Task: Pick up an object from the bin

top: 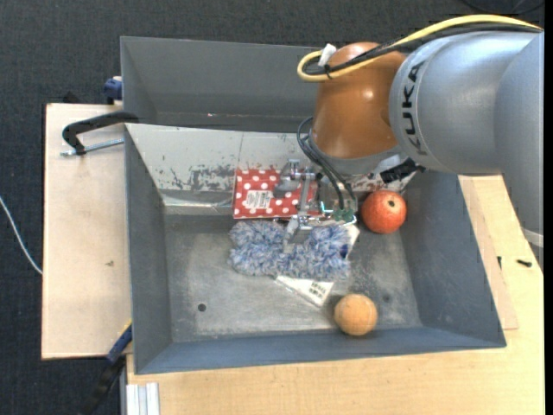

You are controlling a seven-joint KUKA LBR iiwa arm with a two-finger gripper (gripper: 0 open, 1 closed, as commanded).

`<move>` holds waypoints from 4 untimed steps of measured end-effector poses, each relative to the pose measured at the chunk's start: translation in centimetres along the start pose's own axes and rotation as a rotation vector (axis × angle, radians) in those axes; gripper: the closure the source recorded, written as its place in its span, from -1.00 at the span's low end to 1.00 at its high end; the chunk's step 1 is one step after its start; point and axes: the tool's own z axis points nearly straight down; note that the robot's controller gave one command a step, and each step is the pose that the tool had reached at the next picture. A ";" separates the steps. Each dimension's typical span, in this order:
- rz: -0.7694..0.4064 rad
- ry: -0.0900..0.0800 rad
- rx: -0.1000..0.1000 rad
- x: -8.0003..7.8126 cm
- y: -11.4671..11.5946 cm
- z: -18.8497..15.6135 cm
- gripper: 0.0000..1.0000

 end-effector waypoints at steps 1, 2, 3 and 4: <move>0.001 -0.006 0.000 -0.1 0.0 -0.4 -1.00; -0.101 -0.018 -0.001 0.8 -1.1 2.0 -1.00; -0.307 -0.012 0.001 2.5 -3.2 4.5 1.00; -0.307 -0.012 0.000 2.5 -3.2 4.5 1.00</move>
Offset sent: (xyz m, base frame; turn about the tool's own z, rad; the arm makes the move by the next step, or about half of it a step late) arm -0.0339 -0.0389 -0.0720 -0.2566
